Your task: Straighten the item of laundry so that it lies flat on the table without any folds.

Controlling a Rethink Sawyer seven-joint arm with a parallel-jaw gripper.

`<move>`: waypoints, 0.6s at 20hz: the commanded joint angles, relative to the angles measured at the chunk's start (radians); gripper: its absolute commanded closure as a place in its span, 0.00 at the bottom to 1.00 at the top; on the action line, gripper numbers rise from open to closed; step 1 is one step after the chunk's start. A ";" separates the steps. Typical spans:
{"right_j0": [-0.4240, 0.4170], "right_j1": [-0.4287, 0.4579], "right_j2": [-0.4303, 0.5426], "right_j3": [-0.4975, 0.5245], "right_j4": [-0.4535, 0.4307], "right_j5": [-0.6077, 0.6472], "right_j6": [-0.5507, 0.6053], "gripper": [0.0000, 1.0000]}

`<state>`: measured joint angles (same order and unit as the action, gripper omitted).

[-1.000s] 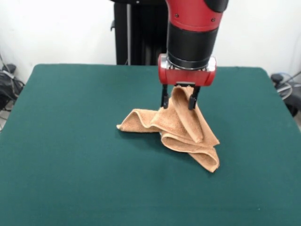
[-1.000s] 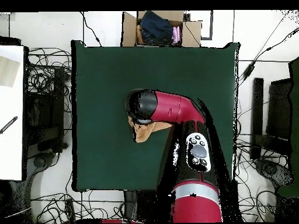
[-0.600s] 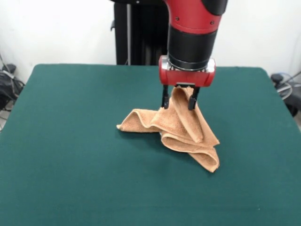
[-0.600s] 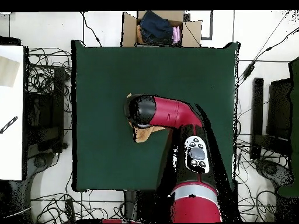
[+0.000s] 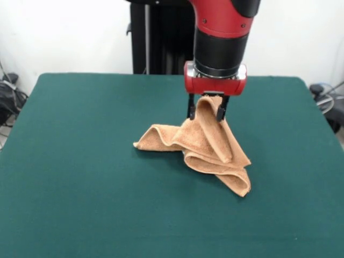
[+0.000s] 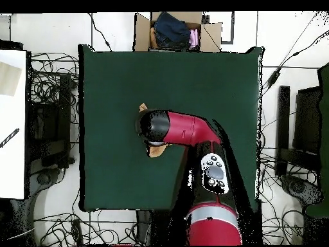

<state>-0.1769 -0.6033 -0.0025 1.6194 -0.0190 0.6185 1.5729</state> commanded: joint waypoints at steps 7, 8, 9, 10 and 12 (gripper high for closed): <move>0.043 -0.035 0.045 0.096 0.004 -0.067 0.168 0.00; 0.049 -0.039 0.041 0.098 0.005 -0.067 0.175 0.00; 0.049 -0.039 0.041 0.100 0.006 -0.069 0.176 0.00; 0.050 -0.040 0.040 0.101 0.007 -0.070 0.178 0.00; 0.051 -0.041 0.040 0.103 0.009 -0.072 0.179 0.00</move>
<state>-0.1537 -0.6309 -0.0025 1.6365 -0.0189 0.6185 1.5729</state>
